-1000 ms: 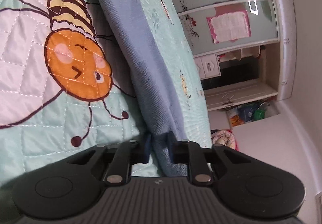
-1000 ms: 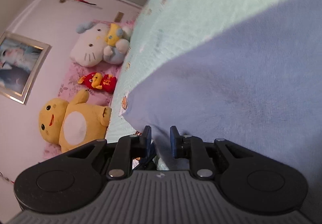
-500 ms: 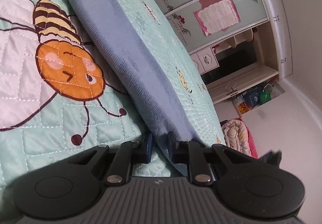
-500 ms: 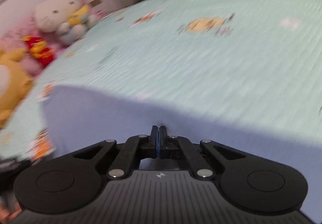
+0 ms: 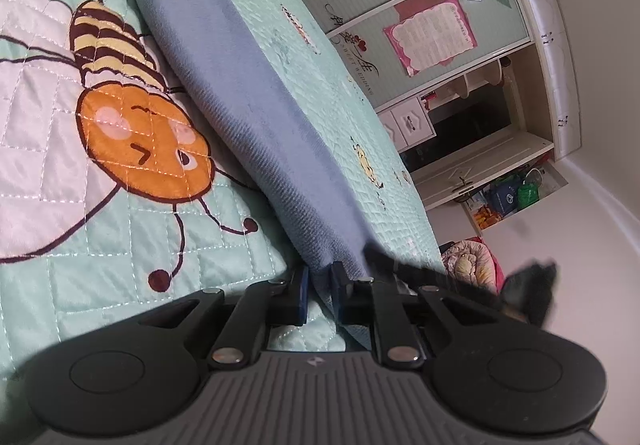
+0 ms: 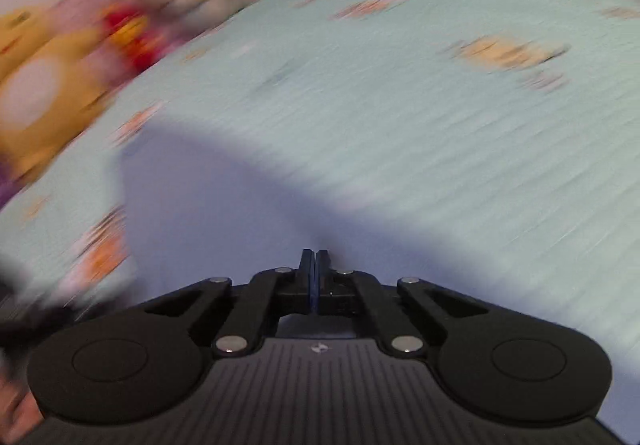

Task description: Fold clothes

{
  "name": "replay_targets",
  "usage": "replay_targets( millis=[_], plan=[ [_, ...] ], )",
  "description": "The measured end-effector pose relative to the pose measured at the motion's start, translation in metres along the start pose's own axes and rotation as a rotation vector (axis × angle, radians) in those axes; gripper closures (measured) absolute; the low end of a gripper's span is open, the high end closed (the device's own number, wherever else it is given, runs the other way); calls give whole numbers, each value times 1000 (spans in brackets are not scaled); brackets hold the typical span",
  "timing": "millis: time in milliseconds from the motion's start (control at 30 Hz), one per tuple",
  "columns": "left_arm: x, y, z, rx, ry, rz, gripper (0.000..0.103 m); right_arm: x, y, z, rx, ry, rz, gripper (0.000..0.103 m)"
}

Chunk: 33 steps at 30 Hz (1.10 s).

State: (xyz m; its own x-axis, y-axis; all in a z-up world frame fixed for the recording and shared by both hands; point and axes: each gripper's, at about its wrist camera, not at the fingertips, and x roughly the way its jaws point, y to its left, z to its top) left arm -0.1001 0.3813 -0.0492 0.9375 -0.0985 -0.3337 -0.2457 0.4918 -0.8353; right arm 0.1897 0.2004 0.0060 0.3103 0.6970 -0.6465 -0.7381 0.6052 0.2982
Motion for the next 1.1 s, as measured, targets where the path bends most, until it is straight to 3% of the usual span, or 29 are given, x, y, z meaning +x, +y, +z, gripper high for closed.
replay_targets(
  millis=[67,100,167,300,367,400,533,600,700,800,867,933,1033,1100],
  plan=[
    [1,0,1,-3,0,-2,88,4,-8,10,38,-57,-106,98],
    [1,1,1,-7,0,-4,88,2,-5,11,29,-68,-117,97],
    [2,1,2,-14,-1,-9,88,-11,3,4,29,-75,-16,97],
    [2,2,3,-28,-9,-15,88,-28,42,-18,-57,49,252,93],
    [2,3,3,-24,-10,-12,88,-9,51,-25,-104,156,275,92],
    [2,2,3,-17,-11,-6,89,2,48,-23,-112,161,260,103],
    [-1,1,2,0,-37,26,95,28,24,11,-19,7,74,103],
    [-3,2,3,-5,-51,34,95,26,36,15,-56,-32,7,101],
    [-6,3,4,-11,-73,45,95,9,61,7,-93,-36,128,99],
    [-7,5,5,-19,-84,48,95,9,82,-4,-120,40,241,98],
    [-8,6,6,-34,-89,42,95,15,90,-5,-122,48,221,92],
    [-12,8,7,-49,-115,54,95,14,97,1,-101,5,214,77],
    [-23,8,9,-60,-191,113,94,5,133,3,-231,-50,220,60],
    [-30,10,13,-78,-234,149,93,8,160,2,-367,-51,176,56]
  ],
)
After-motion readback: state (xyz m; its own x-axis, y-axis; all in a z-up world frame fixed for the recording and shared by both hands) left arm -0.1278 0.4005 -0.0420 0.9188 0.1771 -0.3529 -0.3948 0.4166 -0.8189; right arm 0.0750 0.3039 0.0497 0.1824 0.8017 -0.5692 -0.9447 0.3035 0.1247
